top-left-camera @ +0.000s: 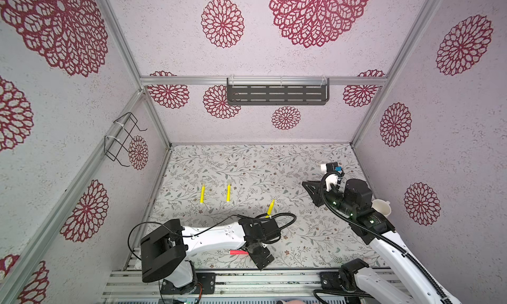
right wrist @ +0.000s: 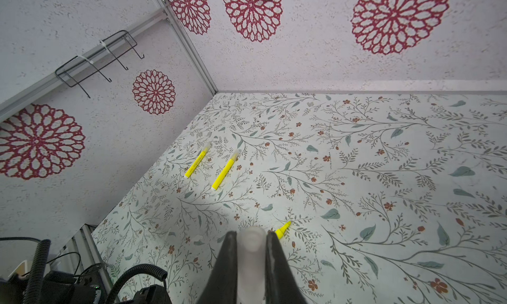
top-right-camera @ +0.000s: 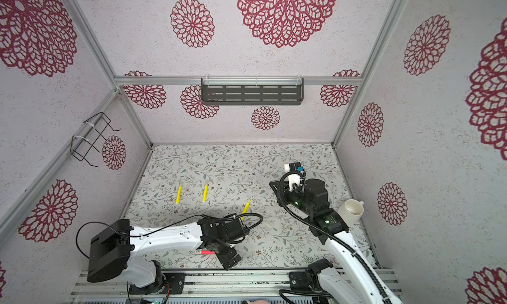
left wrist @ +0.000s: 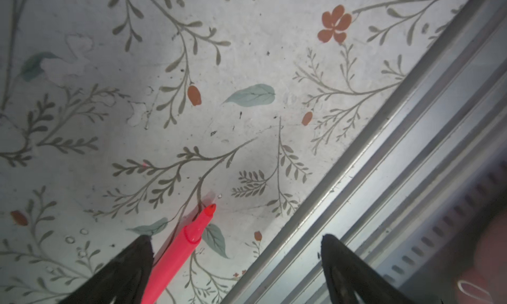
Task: Insert the pens into the pen caps
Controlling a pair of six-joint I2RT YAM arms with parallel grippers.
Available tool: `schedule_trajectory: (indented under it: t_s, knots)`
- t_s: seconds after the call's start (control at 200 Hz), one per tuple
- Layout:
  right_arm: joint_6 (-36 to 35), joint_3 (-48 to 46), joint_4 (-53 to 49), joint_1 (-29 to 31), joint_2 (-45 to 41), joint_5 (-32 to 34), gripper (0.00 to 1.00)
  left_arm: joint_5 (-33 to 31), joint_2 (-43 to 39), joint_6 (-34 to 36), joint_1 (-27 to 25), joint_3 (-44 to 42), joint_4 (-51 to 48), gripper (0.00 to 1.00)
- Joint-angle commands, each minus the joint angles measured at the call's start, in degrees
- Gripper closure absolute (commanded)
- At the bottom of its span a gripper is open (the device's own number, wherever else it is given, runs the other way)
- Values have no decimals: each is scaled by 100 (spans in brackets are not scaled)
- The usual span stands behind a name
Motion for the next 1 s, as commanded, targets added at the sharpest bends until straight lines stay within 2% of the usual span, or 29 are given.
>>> schedule_trajectory:
  t_s: [0.0,0.16,0.26,0.51,0.695,0.821,0.931,0.991]
  knots:
    - [213,-82,444,-23,-68,-233,100,-322,53,-423,-71,112,-465,5]
    - [240,-167,576,-24,-119,-321,100,-341,-68,-751,-97,-211,-485,9]
    - [250,-187,588,-27,-161,-311,100,-359,-119,-756,-108,-236,-475,14]
    - [371,-303,750,-27,-202,-379,100,-241,126,-792,-76,-468,-241,16]
    - [410,-325,769,-30,-227,-367,100,-176,323,-792,120,-483,-202,22]
    - [400,-321,734,-23,-286,-307,100,-113,489,-762,193,-441,-210,34]
    - [409,-347,713,-27,-336,-248,100,-96,614,-756,193,-412,-214,56]
    - [400,-352,684,-31,-358,-223,100,-90,669,-748,193,-404,-209,64]
